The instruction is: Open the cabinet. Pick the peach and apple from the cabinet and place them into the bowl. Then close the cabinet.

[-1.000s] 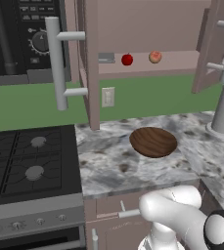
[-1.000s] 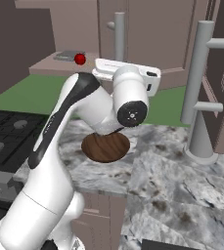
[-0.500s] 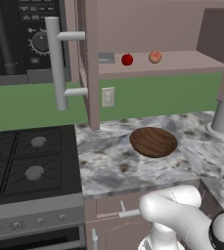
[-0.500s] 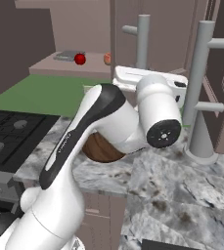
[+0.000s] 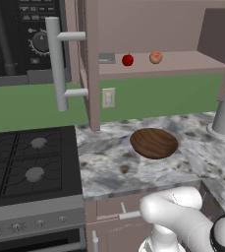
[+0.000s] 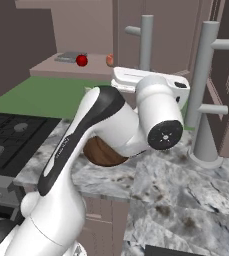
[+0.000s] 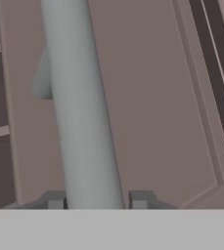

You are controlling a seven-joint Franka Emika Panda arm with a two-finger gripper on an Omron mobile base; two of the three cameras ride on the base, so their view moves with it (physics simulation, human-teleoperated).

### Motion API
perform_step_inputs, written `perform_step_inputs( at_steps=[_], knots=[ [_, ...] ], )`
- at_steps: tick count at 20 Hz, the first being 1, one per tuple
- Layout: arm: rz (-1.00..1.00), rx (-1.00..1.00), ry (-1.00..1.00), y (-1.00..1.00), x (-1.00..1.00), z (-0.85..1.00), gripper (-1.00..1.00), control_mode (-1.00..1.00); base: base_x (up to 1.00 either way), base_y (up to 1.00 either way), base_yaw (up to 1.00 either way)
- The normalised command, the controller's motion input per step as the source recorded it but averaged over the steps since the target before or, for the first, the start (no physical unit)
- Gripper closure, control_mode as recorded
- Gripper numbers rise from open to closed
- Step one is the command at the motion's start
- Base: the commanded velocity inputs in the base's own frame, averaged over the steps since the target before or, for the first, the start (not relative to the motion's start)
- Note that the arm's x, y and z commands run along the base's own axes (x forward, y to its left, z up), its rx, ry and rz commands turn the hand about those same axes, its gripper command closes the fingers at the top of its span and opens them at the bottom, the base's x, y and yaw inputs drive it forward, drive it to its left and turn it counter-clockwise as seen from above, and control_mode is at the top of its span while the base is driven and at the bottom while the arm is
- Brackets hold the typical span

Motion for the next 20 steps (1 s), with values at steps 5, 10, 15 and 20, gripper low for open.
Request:
perform_step_inputs(
  at_steps=[5, 10, 15, 20],
  knots=[
    [0.00, 0.03, -0.03, -0.26, -0.19, 0.06, -1.00, -1.00, 0.00, 0.00, 0.00],
    [-0.03, 0.00, -0.09, -0.20, -0.47, 0.17, -1.00, -1.00, 0.00, 0.00, 0.00],
    [-0.17, -0.03, -0.06, -0.04, -0.76, 0.02, -1.00, -1.00, 0.00, 0.00, 0.00],
    [-0.24, -0.05, -0.21, 0.10, -0.92, 0.00, -1.00, -1.00, 0.00, 0.00, 0.00]
  ],
)
